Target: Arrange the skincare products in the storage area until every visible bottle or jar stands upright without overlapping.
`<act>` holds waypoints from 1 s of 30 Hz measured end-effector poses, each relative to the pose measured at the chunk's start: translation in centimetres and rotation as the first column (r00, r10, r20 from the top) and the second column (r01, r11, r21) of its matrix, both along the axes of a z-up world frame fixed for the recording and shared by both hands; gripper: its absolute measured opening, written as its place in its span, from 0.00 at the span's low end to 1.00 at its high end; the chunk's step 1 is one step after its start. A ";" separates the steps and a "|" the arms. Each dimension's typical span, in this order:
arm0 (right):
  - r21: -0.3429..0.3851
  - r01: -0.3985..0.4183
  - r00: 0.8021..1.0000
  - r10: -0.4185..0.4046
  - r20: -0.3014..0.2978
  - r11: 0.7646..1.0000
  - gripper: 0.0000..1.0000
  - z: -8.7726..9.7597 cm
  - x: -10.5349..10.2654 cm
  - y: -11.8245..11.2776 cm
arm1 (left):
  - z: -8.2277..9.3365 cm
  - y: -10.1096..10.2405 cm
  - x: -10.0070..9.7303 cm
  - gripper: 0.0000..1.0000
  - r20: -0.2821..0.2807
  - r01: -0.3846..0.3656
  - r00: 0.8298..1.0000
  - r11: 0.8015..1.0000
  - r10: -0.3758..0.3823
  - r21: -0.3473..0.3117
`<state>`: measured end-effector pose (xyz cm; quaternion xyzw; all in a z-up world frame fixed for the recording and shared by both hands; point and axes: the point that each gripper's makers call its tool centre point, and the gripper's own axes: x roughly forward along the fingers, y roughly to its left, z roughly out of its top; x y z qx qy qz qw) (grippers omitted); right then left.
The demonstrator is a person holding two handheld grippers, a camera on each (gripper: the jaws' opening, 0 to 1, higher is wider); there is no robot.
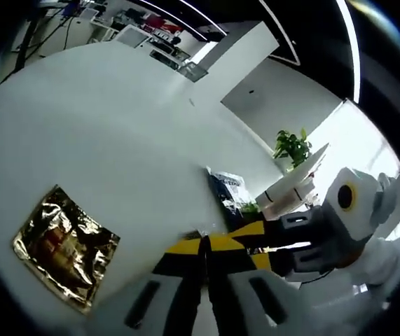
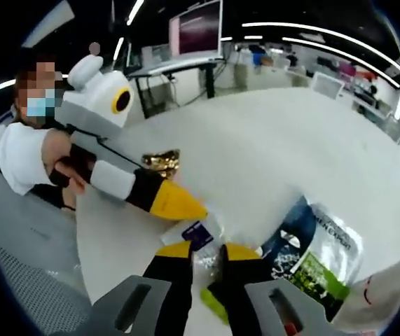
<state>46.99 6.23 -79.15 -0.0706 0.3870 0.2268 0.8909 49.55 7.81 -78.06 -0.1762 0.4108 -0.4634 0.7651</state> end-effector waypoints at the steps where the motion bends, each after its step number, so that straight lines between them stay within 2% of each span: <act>1: 0.002 -0.001 1.000 0.001 -0.002 1.000 0.09 0.0 0.0 0.0 | 0.0 0.0 0.0 0.00 0.015 0.009 1.000 1.000 -0.009 0.004; 3: 0.012 -0.003 1.000 0.003 -0.006 1.000 0.09 0.0 0.1 -0.1 | 0.0 0.0 0.1 0.00 0.056 0.029 0.998 0.999 -0.029 0.014; 4: 0.017 0.000 1.000 0.000 -0.008 1.000 0.09 0.0 0.1 -0.1 | 0.0 0.0 0.1 0.00 0.107 0.051 0.993 0.998 -0.054 0.031; 5: 0.018 0.003 1.000 -0.003 -0.009 1.000 0.08 0.0 0.1 -0.1 | -0.1 0.0 0.0 0.00 0.125 0.062 0.990 0.997 -0.067 0.040; 11: -0.008 -0.005 1.000 0.005 0.004 1.000 0.08 0.0 0.1 0.0 | -0.1 -0.1 0.0 0.01 0.164 0.082 0.982 0.995 -0.092 0.064; 17: -0.018 -0.012 1.000 0.012 0.001 1.000 0.08 -0.1 0.1 0.0 | 1.2 0.6 0.7 0.12 0.269 0.083 0.958 0.993 -0.103 0.086; 19: -0.021 -0.012 1.000 0.012 0.000 1.000 0.09 -0.1 0.1 0.0 | 1.8 1.4 1.4 0.14 0.329 0.074 0.938 0.990 -0.109 0.119; 21: -0.019 -0.011 1.000 0.011 0.000 1.000 0.09 -0.1 0.1 0.0 | 3.1 2.3 2.6 0.13 0.436 0.041 0.894 0.988 -0.101 0.146; 23: -0.018 -0.013 1.000 0.013 0.003 1.000 0.09 -0.1 0.1 0.0 | 3.9 3.4 3.4 0.17 0.492 0.021 0.864 0.982 -0.111 0.186; 25: -0.017 -0.014 1.000 0.014 0.004 1.000 0.09 0.0 0.1 0.0 | 4.7 4.5 4.1 0.22 0.539 0.015 0.832 0.976 -0.134 0.218; 26: -0.015 -0.013 1.000 0.013 0.004 1.000 0.09 0.0 0.1 0.0 | 4.7 4.8 4.2 0.23 0.543 0.015 0.828 0.973 -0.141 0.230; 29: -0.012 -0.011 1.000 0.011 0.005 1.000 0.09 0.0 0.1 0.0 | 4.8 6.8 5.0 0.28 0.582 0.015 0.785 0.946 -0.211 0.323; 30: -0.011 -0.009 1.000 0.009 0.005 1.000 0.09 0.0 0.1 0.0 | 4.6 7.4 5.1 0.30 0.579 0.015 0.782 0.936 -0.231 0.353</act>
